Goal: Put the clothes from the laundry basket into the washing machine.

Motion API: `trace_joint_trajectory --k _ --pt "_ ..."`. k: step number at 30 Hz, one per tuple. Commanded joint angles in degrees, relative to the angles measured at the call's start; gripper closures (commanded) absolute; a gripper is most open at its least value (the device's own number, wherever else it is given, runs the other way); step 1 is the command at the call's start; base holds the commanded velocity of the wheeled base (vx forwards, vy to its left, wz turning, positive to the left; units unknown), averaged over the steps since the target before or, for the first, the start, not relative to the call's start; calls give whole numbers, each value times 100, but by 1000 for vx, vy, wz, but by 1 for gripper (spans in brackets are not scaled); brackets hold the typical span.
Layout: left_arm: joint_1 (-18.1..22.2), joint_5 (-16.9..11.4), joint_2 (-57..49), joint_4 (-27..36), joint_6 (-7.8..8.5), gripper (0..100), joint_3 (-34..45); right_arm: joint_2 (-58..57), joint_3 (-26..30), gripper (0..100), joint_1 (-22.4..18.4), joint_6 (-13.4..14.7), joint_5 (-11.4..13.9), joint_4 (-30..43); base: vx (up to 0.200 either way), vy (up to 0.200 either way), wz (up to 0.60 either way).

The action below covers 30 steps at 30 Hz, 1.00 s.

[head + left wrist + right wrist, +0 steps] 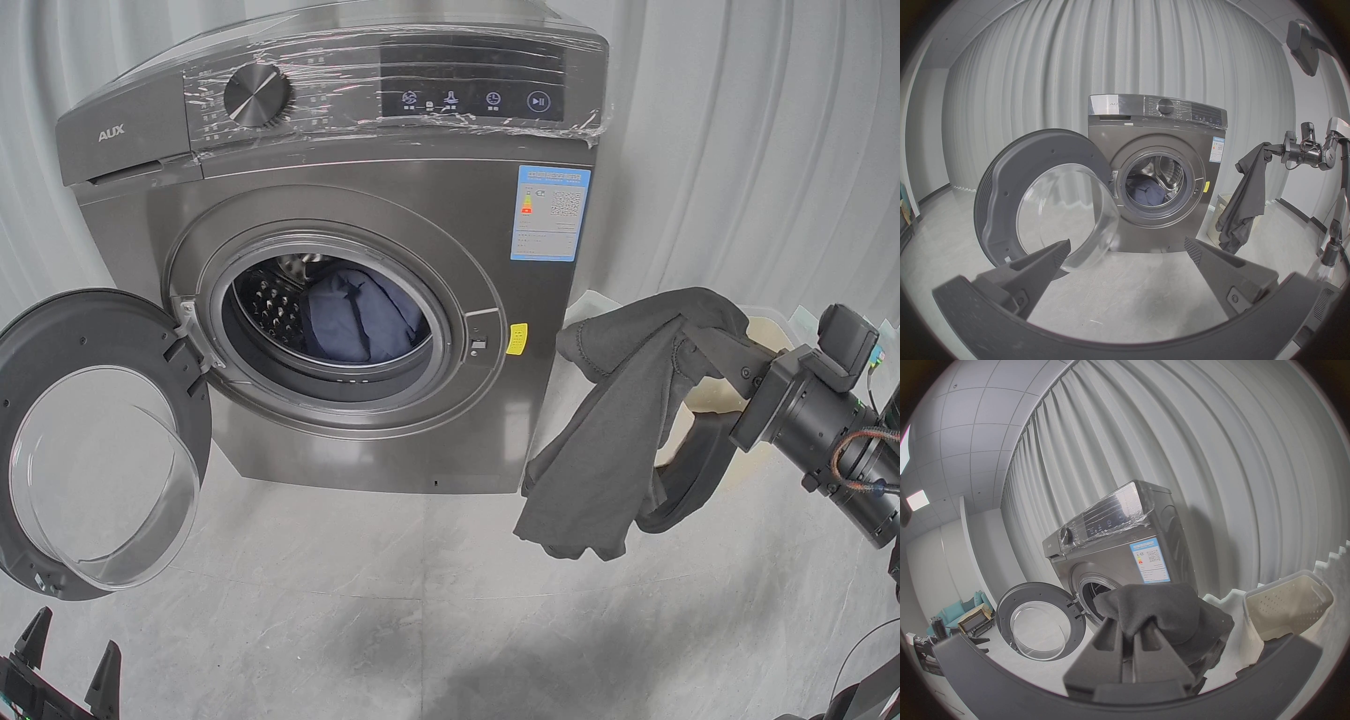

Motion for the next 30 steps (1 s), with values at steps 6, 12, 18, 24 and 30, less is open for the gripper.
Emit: trace_joint_trajectory --k 6,12,18,24,30 --pt "-2 2 -96 -2 -8 0 84 23 14 100 2 -3 7 -3 0 33 0" --pt "6 2 -96 -2 -17 0 84 23 23 100 2 6 16 -3 -167 0 0" --pt "6 2 -96 -2 -17 0 84 41 32 100 2 15 16 -3 -33 0 0" --pt "6 2 -96 -2 -17 0 84 94 67 100 -7 32 25 -11 0 67 0" --pt "6 2 -96 -2 -17 0 84 190 76 100 -7 111 25 -11 0 200 0"
